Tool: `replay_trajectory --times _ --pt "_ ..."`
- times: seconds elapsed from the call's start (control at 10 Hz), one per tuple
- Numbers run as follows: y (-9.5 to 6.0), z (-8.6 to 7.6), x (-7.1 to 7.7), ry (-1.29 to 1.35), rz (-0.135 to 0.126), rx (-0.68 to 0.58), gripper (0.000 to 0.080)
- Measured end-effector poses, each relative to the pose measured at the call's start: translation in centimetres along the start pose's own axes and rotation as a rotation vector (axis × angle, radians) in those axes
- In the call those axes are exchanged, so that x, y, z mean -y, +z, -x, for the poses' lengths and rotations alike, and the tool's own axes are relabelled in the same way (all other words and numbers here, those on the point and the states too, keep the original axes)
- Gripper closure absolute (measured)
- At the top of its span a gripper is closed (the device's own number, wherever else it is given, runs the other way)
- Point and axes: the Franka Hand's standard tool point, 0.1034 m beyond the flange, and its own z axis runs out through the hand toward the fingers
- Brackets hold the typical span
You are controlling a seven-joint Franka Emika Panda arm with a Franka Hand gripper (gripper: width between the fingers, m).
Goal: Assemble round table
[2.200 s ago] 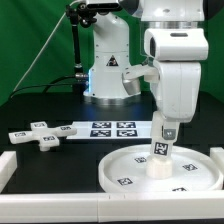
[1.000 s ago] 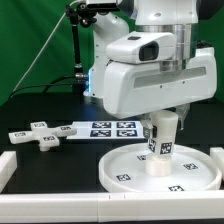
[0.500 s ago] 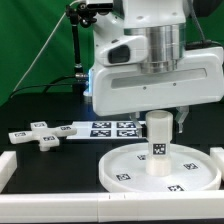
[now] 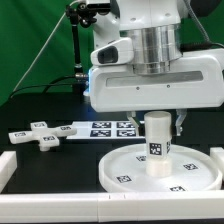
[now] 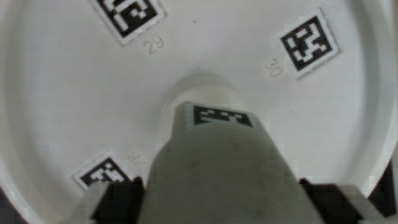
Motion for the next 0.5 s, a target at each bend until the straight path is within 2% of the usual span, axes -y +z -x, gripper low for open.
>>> replay_trajectory --times 0.2,0.3,0.5 --pt "0.1 0.23 0.11 0.241 -0.012 0.01 0.0384" --pt "0.16 0.33 0.2 0.387 -0.029 0.019 0.0384" --pt "0.2 0.58 0.52 0.539 -0.031 0.029 0.0384"
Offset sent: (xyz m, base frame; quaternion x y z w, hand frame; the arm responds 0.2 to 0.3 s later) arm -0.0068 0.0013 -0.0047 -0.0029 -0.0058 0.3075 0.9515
